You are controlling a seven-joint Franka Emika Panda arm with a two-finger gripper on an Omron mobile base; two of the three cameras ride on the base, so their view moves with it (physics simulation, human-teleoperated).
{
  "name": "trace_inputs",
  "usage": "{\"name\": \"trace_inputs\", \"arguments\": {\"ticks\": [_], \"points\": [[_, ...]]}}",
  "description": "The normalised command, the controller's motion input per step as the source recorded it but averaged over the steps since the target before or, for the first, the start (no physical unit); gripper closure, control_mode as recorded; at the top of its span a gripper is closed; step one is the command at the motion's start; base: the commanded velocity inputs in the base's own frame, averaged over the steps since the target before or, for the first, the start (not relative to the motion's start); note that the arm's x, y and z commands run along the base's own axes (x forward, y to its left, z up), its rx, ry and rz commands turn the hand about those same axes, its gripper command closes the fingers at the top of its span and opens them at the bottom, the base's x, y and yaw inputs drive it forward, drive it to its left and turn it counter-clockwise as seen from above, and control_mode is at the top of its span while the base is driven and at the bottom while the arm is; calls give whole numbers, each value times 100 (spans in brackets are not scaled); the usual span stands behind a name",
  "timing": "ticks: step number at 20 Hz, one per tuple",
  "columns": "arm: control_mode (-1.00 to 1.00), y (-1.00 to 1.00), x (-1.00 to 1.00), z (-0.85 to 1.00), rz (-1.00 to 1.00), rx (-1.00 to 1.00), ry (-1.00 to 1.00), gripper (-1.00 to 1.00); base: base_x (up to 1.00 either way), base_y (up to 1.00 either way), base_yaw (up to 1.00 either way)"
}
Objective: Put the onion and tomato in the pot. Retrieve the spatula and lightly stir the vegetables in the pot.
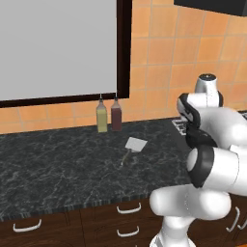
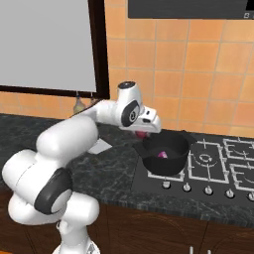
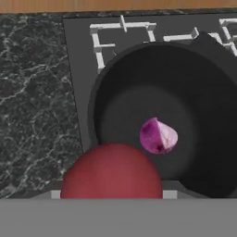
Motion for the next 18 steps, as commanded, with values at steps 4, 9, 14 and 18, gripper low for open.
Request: {"name": "trace_inputs", "arguments": {"ticks": [4, 9, 14, 18], "points": [[-100, -100, 62, -42, -4, 12, 0, 100, 0, 0, 0], [-100, -64, 21, -44, -1, 12, 0, 100, 0, 0, 0], [-100, 0, 17, -39, 0, 0, -5, 100, 0, 0, 0], [-100, 3, 0, -35, 0, 0, -4, -100, 0, 0, 0]]}}
